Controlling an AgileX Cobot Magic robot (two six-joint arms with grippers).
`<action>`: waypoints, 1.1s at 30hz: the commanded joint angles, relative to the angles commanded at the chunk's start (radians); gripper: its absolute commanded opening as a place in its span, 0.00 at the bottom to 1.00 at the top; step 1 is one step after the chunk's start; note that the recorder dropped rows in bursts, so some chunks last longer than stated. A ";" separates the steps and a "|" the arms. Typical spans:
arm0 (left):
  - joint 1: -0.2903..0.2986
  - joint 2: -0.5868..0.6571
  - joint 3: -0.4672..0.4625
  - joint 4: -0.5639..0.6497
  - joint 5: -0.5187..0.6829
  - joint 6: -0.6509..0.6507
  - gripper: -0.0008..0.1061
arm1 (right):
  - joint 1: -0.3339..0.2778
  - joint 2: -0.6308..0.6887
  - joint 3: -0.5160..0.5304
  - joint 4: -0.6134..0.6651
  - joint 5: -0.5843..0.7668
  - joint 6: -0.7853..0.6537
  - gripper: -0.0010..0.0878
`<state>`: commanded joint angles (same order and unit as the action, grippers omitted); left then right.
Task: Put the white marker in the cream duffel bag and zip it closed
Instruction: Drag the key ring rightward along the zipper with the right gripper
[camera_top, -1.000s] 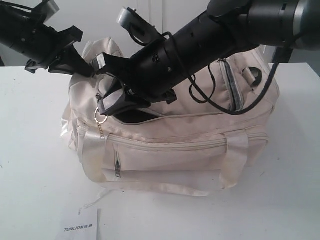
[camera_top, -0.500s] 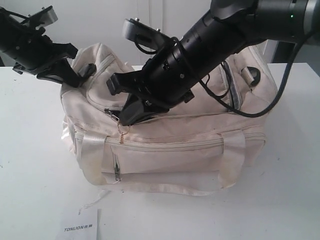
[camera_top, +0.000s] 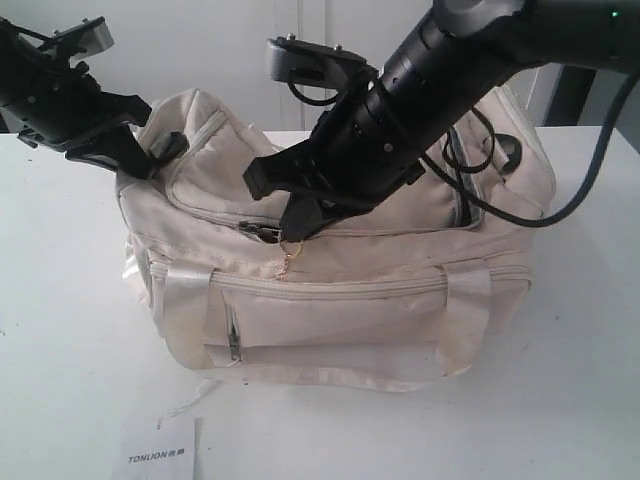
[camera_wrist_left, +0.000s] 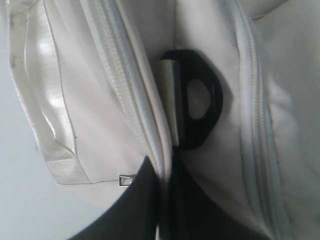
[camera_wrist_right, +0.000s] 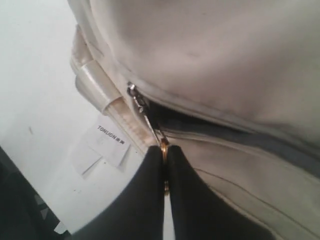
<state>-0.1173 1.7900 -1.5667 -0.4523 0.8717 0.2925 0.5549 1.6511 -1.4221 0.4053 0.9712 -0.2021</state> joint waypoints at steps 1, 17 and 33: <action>0.000 0.000 0.000 0.000 0.002 0.000 0.01 | 0.000 -0.010 0.000 -0.012 -0.005 0.002 0.01; 0.000 0.000 0.000 0.004 0.004 0.000 0.01 | 0.000 -0.044 0.000 -0.065 -0.020 0.027 0.01; 0.000 0.000 0.000 0.016 0.004 0.000 0.01 | 0.000 -0.042 0.005 -0.212 0.087 0.029 0.01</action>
<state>-0.1173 1.7900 -1.5667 -0.4366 0.8755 0.2925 0.5549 1.6091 -1.4167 0.1932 1.0584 -0.1730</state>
